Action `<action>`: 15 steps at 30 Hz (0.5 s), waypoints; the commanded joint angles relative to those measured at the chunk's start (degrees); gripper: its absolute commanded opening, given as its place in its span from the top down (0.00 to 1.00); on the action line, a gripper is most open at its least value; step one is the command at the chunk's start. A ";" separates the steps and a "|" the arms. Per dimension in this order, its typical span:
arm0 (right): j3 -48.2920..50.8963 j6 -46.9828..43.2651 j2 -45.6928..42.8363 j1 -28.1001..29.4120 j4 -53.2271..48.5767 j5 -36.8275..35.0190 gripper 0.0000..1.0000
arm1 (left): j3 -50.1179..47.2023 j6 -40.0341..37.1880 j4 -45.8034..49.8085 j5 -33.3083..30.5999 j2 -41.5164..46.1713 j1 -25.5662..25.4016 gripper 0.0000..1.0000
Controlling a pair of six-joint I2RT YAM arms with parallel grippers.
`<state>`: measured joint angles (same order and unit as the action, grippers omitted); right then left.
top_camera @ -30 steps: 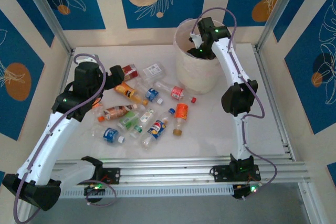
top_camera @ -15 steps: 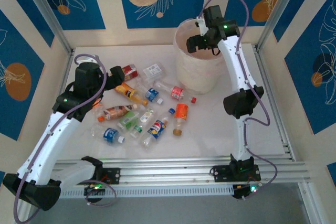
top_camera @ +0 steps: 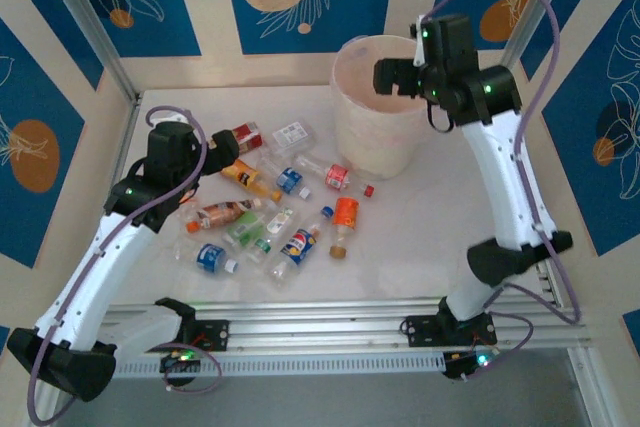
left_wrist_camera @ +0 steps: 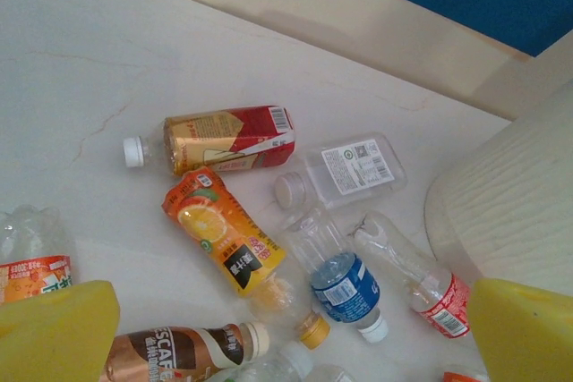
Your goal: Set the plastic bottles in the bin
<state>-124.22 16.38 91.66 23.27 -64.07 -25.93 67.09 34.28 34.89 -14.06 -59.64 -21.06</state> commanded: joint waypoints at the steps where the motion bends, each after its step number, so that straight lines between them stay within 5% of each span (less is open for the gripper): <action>1: 12.55 6.73 -7.62 4.64 4.68 -5.54 0.01 | -1.23 1.14 -2.00 1.23 -0.48 0.42 0.01; 10: 43.49 24.75 -25.10 20.87 5.45 -13.28 0.01 | -3.59 2.03 -4.34 1.59 -0.05 0.49 0.00; 15: 57.29 35.98 -26.35 26.48 8.00 -10.13 0.01 | -6.77 2.80 -8.19 1.16 1.18 0.46 0.00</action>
<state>-71.88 42.11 65.01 48.18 -58.17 -35.94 61.93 36.05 29.93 -13.15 -59.75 -21.02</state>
